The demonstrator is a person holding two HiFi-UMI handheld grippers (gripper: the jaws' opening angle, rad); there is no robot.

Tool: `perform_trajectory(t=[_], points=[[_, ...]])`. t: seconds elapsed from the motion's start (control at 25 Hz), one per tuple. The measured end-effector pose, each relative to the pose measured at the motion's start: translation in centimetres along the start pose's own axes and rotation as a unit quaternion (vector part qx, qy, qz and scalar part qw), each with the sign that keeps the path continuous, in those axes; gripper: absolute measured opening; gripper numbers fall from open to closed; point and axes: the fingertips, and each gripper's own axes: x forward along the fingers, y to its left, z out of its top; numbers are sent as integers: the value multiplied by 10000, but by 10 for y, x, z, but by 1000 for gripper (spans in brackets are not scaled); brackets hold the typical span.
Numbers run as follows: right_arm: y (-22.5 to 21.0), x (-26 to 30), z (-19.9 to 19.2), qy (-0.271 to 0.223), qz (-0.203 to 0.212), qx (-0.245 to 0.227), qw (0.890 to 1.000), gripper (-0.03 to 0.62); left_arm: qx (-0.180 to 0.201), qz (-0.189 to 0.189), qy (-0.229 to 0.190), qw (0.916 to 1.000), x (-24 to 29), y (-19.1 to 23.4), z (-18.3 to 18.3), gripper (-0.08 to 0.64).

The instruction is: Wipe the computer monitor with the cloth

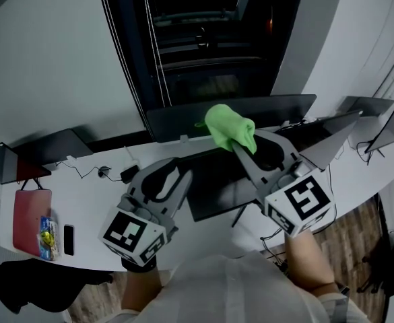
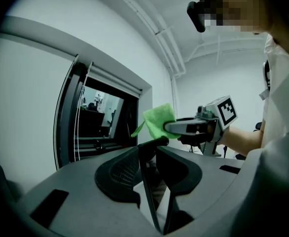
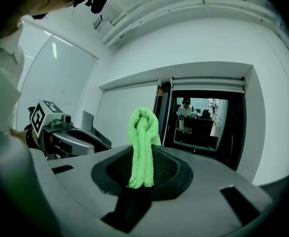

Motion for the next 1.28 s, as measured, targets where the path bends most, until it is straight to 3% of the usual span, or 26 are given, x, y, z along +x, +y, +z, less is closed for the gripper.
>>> perform_trajectory(t=[1.28], points=[[-48, -25, -15, -33, -116, 115, 9999, 72, 63, 592, 110, 9982, 2, 1, -1, 114]])
